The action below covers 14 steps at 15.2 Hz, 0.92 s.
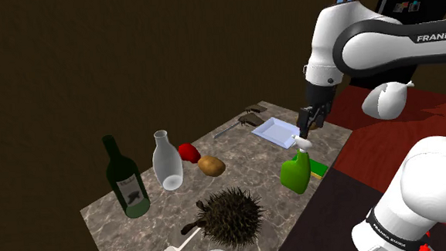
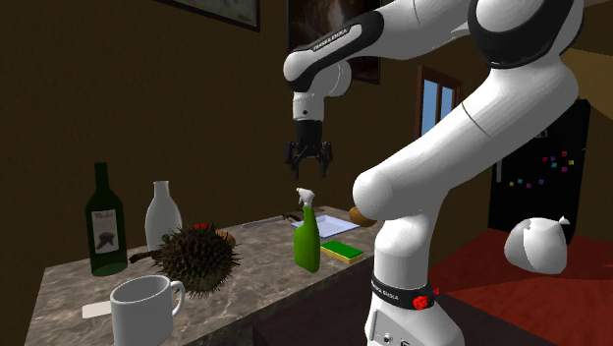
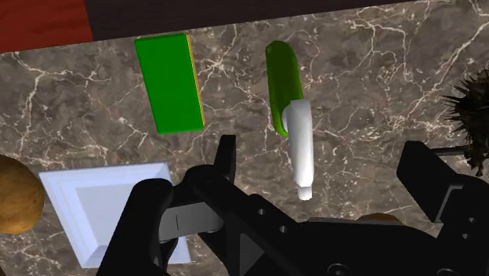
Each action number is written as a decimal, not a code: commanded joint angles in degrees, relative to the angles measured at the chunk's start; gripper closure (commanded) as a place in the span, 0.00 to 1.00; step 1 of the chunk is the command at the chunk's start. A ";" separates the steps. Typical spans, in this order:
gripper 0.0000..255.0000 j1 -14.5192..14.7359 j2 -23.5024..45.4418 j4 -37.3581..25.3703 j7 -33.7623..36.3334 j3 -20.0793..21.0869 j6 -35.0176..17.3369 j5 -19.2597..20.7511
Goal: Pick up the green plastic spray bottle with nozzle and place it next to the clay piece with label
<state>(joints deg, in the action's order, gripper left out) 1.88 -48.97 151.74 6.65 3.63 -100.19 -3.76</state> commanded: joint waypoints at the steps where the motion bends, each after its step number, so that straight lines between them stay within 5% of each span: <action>1: 0.00 0.20 0.03 3.93 -0.58 0.39 -4.98 0.31; 14: 0.00 0.39 1.06 9.26 -0.61 0.73 -11.35 -0.05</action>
<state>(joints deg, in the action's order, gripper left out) 2.27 -47.90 160.98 6.04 4.36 -111.52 -3.81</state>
